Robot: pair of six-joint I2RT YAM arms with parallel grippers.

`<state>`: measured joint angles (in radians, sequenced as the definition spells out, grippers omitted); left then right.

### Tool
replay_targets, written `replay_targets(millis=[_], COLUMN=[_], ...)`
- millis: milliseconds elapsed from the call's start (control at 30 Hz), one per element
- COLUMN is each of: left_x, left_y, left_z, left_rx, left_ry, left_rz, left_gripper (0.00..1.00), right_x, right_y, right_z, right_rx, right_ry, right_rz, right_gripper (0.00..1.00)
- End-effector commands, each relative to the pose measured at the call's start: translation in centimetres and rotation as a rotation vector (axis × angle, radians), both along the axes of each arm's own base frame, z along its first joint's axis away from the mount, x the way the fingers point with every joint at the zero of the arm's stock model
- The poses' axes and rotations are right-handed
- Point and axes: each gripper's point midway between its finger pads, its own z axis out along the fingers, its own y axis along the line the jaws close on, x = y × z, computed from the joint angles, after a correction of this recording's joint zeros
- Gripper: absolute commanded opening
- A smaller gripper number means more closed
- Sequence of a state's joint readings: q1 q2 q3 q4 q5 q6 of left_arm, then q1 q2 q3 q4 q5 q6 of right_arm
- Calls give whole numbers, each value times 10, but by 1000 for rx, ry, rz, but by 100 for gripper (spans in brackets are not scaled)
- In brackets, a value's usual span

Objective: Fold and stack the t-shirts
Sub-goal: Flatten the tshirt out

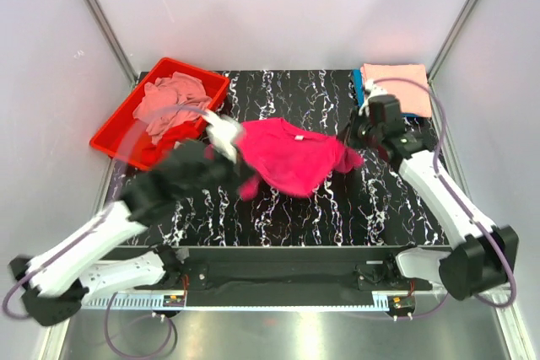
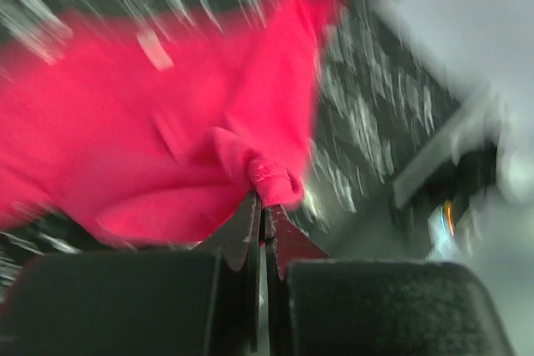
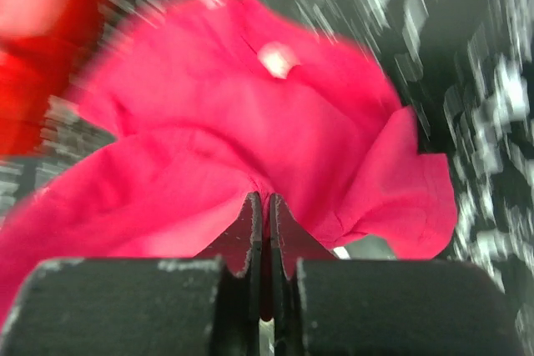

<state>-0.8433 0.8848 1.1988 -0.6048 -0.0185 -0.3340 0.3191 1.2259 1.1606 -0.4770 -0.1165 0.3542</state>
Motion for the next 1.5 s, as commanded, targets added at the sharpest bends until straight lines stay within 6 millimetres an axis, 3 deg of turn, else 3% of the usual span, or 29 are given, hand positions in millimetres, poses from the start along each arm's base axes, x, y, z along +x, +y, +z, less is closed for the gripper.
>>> replay_targets(millis=[0,33,67,133,167,233,300,400,467,500,533,567,667,767,867,933,1033,1167,1300,1367,1467], left_x=[-61,-68,-83,-93,-107,-115,-122,-129,-131,-129,-127,-125,-109,-79,-58,-49,-36,-31,-31,-30,-27], left_y=[-60,-61,-59,-49,-41,-22,-8,11,16,18,20,21,27,37,39,36,40,38,40,42,45], left_z=[-59,-83,-119,-159,-187,-218,-231,-242,-244,-243,-241,-238,-216,-193,-188,-184,-177,-173,-176,-175,-173], left_rx=[-75,-45,23,88,146,193,227,291,310,316,307,299,247,202,174,142,122,97,132,145,147], left_ry=[184,245,308,403,453,532,586,634,639,635,636,631,577,497,515,523,504,500,509,498,485], left_rz=[-305,-284,-287,-213,-206,-103,-59,27,53,66,88,108,193,288,318,308,334,299,282,285,298], left_gripper=[0,0,0,0,0,0,0,0,8,18,42,55,78,82,82,82,82,83,83,83,83], right_x=[-10,-29,-38,-65,-73,-90,-98,-106,-106,-104,-95,-89,-50,-5,40,69,89,99,87,83,73], right_y=[-19,-22,-25,-34,-38,-43,-45,-42,-42,-41,-40,-38,-24,-3,12,5,-4,-12,-26,-37,-59], right_z=[-63,-89,-101,-125,-129,-129,-125,-118,-117,-116,-114,-110,-94,-88,-103,-129,-166,-198,-227,-230,-230], right_rx=[-71,-84,-81,-83,-89,-88,-81,-16,-10,-6,-10,-9,-41,-61,-117,-224,-338,-384,-434,-464,-502], right_ry=[170,260,302,379,399,416,426,451,482,484,470,451,319,297,303,337,423,490,575,584,613], right_rz=[-115,-120,-136,-178,-187,-195,-207,-248,-279,-283,-282,-274,-153,-73,-7,-29,-16,18,8,-47,-160], right_gripper=[0,0,1,4,5,10,20,44,53,55,56,57,58,58,58,58,58,57,56,56,47])
